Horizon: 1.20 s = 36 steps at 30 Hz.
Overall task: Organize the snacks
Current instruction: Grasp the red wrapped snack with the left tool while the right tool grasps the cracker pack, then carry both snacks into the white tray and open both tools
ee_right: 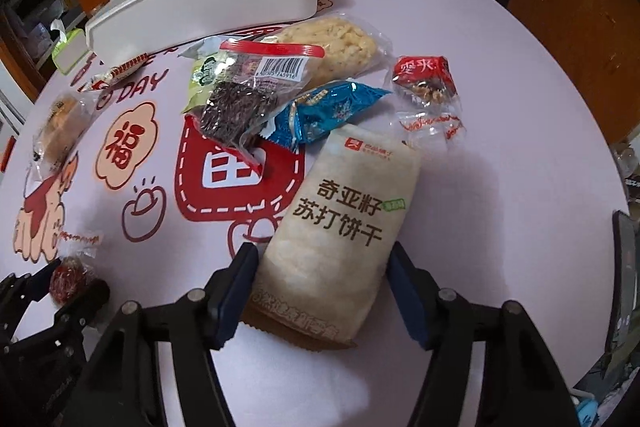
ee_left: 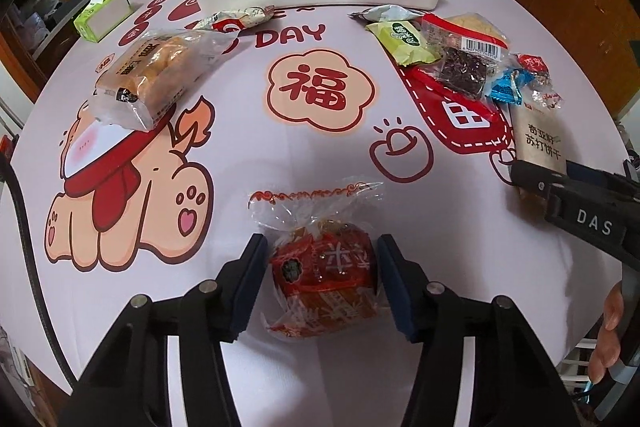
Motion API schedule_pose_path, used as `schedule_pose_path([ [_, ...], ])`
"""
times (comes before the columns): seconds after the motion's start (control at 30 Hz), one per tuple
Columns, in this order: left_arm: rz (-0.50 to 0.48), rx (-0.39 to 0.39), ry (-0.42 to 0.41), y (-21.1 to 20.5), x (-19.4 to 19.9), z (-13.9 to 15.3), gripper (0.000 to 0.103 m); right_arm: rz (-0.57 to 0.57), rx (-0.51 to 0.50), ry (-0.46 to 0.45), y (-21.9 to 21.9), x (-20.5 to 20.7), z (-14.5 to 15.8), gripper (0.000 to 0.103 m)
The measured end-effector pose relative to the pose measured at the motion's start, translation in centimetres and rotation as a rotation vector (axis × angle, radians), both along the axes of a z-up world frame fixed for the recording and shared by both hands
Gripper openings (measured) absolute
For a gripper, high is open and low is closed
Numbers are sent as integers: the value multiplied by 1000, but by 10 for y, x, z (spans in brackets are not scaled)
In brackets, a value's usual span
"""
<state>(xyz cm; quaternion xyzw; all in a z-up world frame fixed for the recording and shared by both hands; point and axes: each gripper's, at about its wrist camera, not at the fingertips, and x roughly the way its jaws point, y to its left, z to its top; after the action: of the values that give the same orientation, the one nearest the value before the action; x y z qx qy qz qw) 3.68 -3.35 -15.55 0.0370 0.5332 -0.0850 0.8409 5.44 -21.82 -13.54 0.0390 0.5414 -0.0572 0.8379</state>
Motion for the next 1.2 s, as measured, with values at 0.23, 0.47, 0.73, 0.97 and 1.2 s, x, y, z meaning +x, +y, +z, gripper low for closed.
schedule_pose_path([
  [0.23, -5, -11, -25, -3, -2, 7, 54, 4, 59, -26, -4, -8, 10, 64],
  [0.47, -32, -6, -70, -12, -9, 18, 54, 5, 92, -83, -8, -17, 29, 63],
  [0.73, -29, -27, -108, -10, -9, 30, 54, 46, 121, -154, 3, -19, 49, 57],
  [0.97, -11, -39, -131, -5, -5, 39, 54, 95, 110, -160, 14, -14, 49, 11],
  [1.2, 7, -40, -125, -1, -2, 38, 54, 104, 142, -166, 11, -13, 49, 10],
])
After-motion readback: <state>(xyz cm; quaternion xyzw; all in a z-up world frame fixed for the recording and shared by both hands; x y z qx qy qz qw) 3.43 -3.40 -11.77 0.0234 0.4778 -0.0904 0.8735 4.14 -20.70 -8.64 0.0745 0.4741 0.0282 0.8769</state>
